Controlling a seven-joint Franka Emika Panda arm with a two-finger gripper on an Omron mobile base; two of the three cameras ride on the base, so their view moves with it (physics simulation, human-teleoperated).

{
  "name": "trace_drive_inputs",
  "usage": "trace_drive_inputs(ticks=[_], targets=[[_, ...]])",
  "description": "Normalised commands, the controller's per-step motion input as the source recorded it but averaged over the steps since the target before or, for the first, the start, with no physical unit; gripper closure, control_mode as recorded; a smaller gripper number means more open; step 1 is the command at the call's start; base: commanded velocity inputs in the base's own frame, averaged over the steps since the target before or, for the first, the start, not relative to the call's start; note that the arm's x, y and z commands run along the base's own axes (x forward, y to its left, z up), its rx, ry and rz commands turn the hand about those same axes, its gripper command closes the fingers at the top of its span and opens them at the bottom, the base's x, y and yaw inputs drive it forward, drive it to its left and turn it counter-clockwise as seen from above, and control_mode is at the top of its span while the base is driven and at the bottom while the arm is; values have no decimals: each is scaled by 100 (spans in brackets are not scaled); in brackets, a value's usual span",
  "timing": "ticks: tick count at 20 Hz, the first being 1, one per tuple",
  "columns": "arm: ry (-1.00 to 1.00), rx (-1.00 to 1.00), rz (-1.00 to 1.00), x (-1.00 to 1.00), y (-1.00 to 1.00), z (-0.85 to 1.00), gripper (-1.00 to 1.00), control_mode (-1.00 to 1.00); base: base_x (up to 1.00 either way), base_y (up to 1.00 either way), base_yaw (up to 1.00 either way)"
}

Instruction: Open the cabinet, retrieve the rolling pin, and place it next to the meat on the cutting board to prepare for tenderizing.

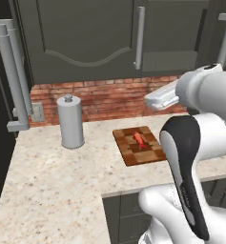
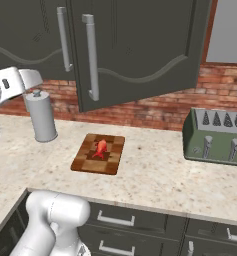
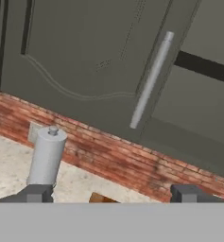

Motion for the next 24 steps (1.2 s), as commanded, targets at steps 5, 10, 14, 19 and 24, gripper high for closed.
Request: trace_drive_inputs(ticks=[5,10,14,19,24], targets=[[0,-20,-3,57,11,-28,-100,-100,0,0,0],[1,-11,-9,83,-2,-16,-100,-100,0,0,0],[10,-13,-12,98,0,-16,-100,-100,0,0,0],[7,-11,-13,74,-11,-14,-100,-100,0,0,0],[3,-9,-15,35,-31,-15,-100,-100,0,0,0]])
